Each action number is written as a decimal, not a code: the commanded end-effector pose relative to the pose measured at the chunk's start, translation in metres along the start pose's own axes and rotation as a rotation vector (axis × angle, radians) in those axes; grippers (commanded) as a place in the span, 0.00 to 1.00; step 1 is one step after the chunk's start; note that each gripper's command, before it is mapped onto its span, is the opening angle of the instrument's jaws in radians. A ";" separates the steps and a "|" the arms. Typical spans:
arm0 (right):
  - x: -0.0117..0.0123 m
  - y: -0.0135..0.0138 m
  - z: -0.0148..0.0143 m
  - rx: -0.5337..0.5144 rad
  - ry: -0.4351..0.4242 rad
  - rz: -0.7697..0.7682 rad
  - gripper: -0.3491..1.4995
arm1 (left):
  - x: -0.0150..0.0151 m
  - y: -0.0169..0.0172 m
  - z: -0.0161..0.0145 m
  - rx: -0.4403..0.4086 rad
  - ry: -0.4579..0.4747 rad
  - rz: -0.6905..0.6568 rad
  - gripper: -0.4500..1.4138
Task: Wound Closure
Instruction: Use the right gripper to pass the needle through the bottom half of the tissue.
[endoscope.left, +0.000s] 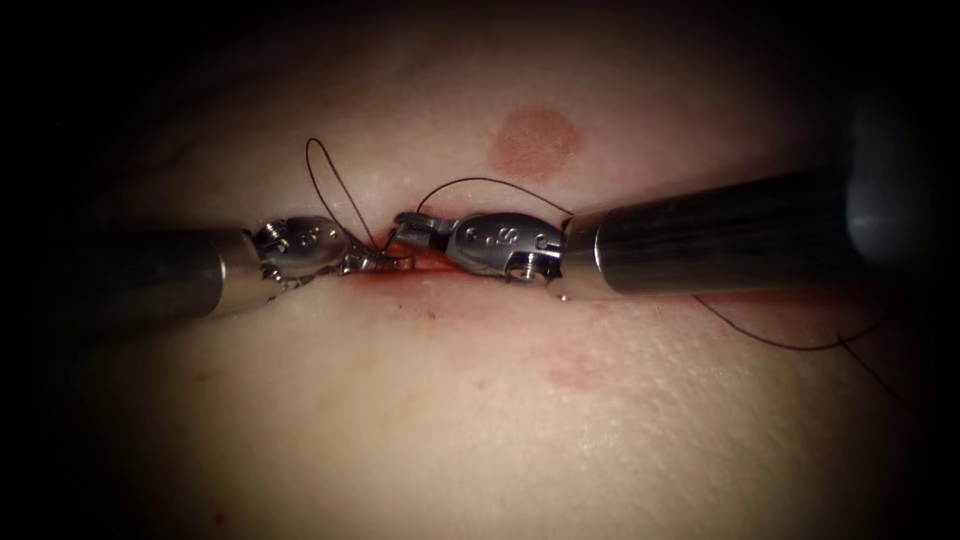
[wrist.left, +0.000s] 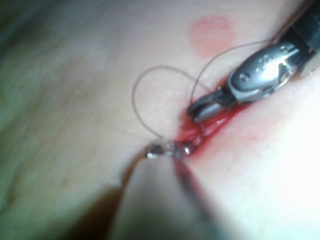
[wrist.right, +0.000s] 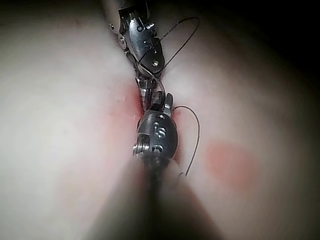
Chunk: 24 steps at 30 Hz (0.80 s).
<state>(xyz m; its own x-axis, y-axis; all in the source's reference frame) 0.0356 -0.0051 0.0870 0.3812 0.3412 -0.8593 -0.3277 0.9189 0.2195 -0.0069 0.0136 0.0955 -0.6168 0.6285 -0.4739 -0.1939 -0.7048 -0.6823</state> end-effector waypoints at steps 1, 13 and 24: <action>-0.0004 -0.0005 0.0008 0.006 0.000 0.025 0.00 | -0.0001 -0.0002 0.0009 -0.001 0.001 0.000 0.05; 0.0006 0.0006 0.0010 0.024 -0.020 0.178 0.00 | 0.0001 0.0000 0.0011 0.002 0.002 -0.003 0.05; -0.0001 -0.0005 0.0010 0.137 -0.101 0.339 0.00 | 0.0001 0.0000 0.0010 0.004 0.002 -0.003 0.05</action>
<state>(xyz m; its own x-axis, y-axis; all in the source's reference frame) 0.0360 -0.0051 0.0869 0.3589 0.6516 -0.6683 -0.3311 0.7583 0.5616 -0.0072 0.0135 0.0953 -0.6152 0.6311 -0.4724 -0.1999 -0.7046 -0.6809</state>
